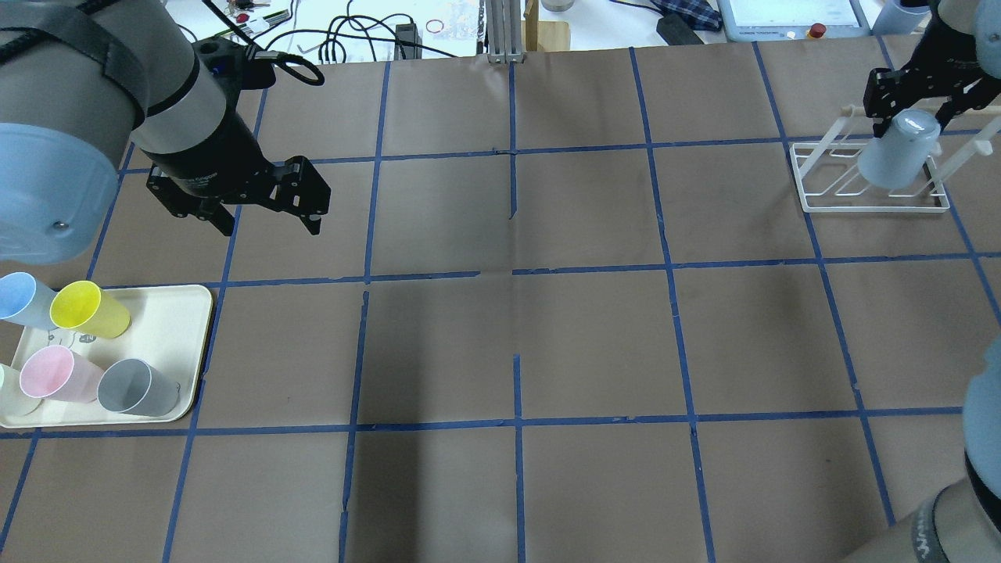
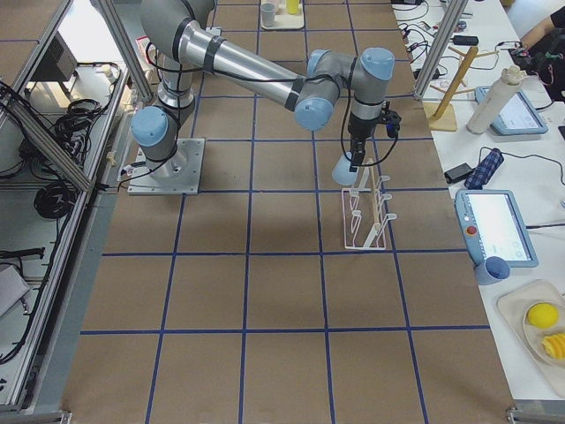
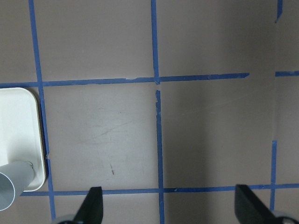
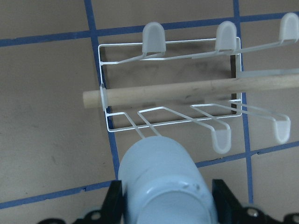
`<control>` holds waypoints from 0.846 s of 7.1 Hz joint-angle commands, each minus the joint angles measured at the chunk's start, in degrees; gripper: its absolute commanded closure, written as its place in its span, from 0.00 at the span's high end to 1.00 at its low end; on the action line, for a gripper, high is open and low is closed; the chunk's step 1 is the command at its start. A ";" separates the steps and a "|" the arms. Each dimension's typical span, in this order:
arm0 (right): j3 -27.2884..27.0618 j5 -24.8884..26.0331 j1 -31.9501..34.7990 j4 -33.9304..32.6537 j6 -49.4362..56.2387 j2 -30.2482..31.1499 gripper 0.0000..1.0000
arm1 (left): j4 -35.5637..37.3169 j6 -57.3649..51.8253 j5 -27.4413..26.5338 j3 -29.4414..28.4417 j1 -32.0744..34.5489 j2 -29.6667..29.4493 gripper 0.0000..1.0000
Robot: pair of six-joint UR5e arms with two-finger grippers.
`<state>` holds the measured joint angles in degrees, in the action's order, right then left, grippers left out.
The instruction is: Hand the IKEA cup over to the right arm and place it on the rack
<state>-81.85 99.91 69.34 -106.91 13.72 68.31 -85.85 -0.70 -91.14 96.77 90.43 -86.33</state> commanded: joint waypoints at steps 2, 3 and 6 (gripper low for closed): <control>0.02 0.19 0.01 -3.22 0.16 -1.95 0.91 | 0.06 0.08 0.08 0.09 -0.08 0.03 1.00; 0.02 0.11 0.09 -3.22 0.16 -1.51 0.99 | 0.06 0.08 0.34 0.09 -0.08 0.11 1.00; 0.20 0.10 1.67 -0.95 -0.72 2.68 1.00 | 0.06 0.08 0.34 0.18 -0.08 0.38 1.00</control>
<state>-81.62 100.02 70.05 -109.32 13.34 68.63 -85.78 -0.62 -90.84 96.91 90.43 -86.05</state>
